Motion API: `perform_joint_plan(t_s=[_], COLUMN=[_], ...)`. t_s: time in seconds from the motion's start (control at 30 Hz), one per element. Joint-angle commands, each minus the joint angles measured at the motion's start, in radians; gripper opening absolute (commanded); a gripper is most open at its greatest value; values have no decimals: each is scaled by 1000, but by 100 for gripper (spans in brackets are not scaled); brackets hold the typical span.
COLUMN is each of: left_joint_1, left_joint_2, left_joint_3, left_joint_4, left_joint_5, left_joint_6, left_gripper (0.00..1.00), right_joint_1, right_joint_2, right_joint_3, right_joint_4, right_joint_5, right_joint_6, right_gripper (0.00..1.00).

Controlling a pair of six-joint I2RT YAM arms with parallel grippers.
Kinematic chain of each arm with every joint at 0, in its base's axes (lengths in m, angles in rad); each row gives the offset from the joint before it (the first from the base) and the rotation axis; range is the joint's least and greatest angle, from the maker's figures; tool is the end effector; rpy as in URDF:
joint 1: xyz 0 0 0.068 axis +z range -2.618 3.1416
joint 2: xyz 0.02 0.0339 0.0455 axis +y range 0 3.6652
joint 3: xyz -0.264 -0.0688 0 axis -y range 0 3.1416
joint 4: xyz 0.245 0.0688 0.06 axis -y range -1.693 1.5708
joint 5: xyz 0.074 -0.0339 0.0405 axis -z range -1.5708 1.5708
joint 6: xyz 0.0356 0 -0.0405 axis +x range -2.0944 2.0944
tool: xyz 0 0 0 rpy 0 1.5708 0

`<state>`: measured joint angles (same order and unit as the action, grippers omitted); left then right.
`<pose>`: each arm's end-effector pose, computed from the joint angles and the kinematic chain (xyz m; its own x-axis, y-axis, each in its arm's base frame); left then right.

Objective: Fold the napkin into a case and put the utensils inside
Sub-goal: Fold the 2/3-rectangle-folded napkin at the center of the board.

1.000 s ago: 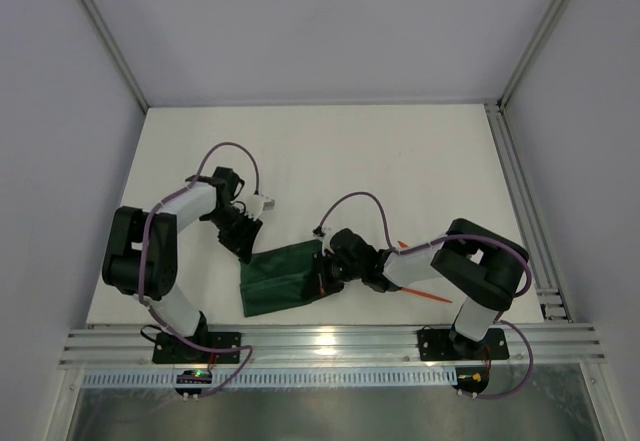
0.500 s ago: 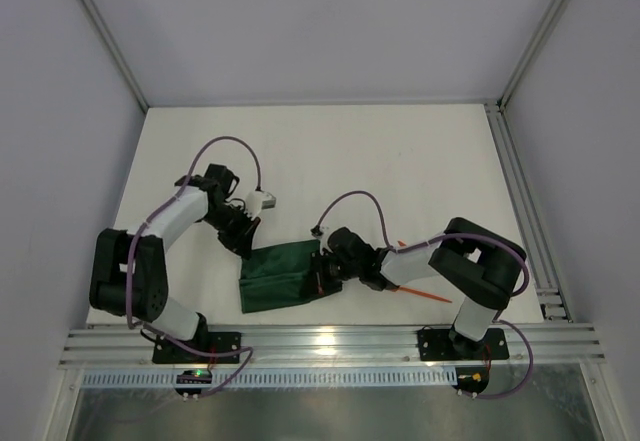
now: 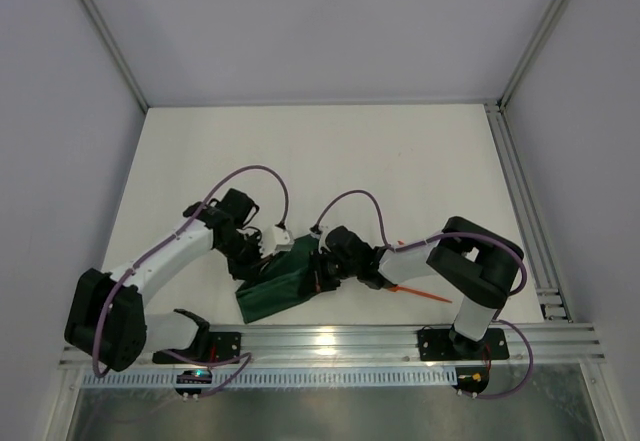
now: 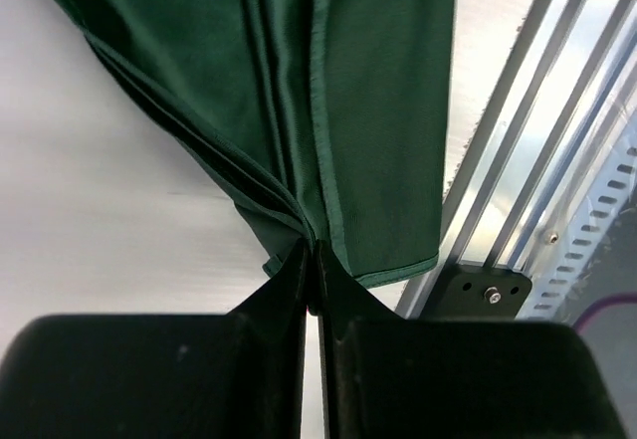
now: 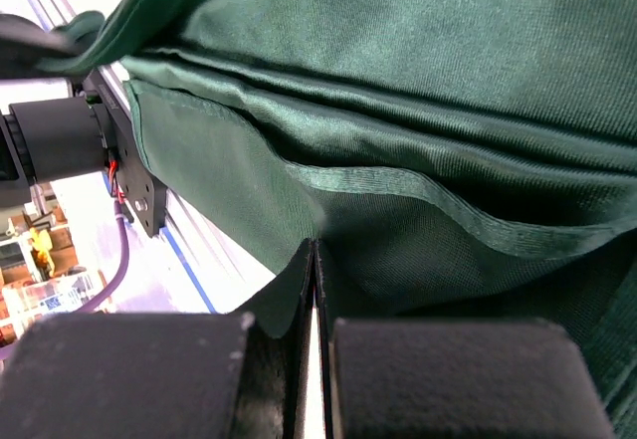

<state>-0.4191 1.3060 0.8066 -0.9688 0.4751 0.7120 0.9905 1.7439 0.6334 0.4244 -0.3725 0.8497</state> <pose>0.1811 -0.0985 0.1985 -0.4235 0.8247 -0.3748 0.9000 0.3360 -0.2776 0.1597 0.2672 0.1128 -0.9303 -0.1431 -0.3376 -0.3553 0.5796 0.7334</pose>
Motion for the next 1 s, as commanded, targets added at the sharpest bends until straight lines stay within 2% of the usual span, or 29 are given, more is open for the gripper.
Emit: perform_joint_plan(t_s=[0.0,0.4,0.77,0.97], left_joint_1=[-93,-406,-524,-540], left_joint_2=[-92,-111,-74,-63], left_joint_3=[-15,-142,-158,-161], left_joint_4=[-7,50,68,73], left_joint_5=[-12,-138,-193,-205], left_joint_6=[30,-39,-51,-59], left_gripper=[4,4,5,5], right_joint_1=[-3,-4,-6,-16], right_joint_2=[25,32,-26,-145], right_joint_3=[9,0,26,55], right_joint_4=[-64,-50,-96,-218], right_joint_5=[60,67,96,109], right_joint_6=[9,37,5,-54], right_gripper=[4,4,4,12])
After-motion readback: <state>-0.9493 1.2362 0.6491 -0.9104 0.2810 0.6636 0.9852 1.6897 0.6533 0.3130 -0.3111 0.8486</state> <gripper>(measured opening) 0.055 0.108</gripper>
